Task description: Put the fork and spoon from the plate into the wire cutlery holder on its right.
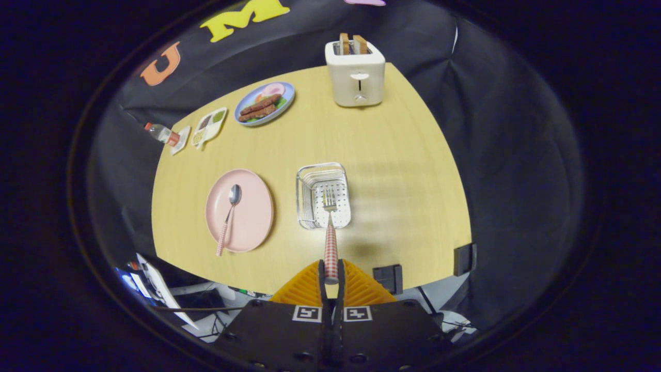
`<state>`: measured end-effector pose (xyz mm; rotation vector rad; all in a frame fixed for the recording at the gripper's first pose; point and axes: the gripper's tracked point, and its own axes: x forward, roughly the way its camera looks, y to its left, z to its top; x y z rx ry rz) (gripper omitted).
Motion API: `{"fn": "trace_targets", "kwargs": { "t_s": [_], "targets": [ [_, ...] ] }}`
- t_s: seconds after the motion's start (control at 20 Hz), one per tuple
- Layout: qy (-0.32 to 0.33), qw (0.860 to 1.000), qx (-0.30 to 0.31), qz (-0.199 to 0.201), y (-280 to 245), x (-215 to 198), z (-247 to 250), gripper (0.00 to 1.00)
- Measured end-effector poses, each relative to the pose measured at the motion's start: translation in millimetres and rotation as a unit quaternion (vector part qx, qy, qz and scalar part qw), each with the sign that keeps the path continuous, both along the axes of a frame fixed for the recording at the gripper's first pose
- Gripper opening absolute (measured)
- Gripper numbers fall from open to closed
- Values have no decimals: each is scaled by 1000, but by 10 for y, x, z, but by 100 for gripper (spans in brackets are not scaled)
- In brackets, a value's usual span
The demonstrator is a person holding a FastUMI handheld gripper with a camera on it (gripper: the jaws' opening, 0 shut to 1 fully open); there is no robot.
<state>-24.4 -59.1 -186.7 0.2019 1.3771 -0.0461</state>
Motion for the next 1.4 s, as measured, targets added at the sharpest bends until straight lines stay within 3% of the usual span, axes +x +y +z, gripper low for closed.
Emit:
{"fn": "trace_targets", "kwargs": {
  "t_s": [0.1, 0.25, 0.8, 1.05, 1.25, 1.3, 1.4],
  "targets": [
    [26, 1000, 7, -10, 12, -7, 0, 1],
    [22, 1000, 2, -5, 11, 6, 30, 1],
    [45, 997, 12, -55, -24, 98, 33, 2],
    [35, 998, 12, -50, 20, 241, 32, 6],
    [9, 999, 9, -47, 19, 289, 51, 14],
    [-4, 999, 3, -44, -6, 311, 95, 26],
    [-42, 998, -3, -45, -20, 349, 201, 40]
  ]
}}
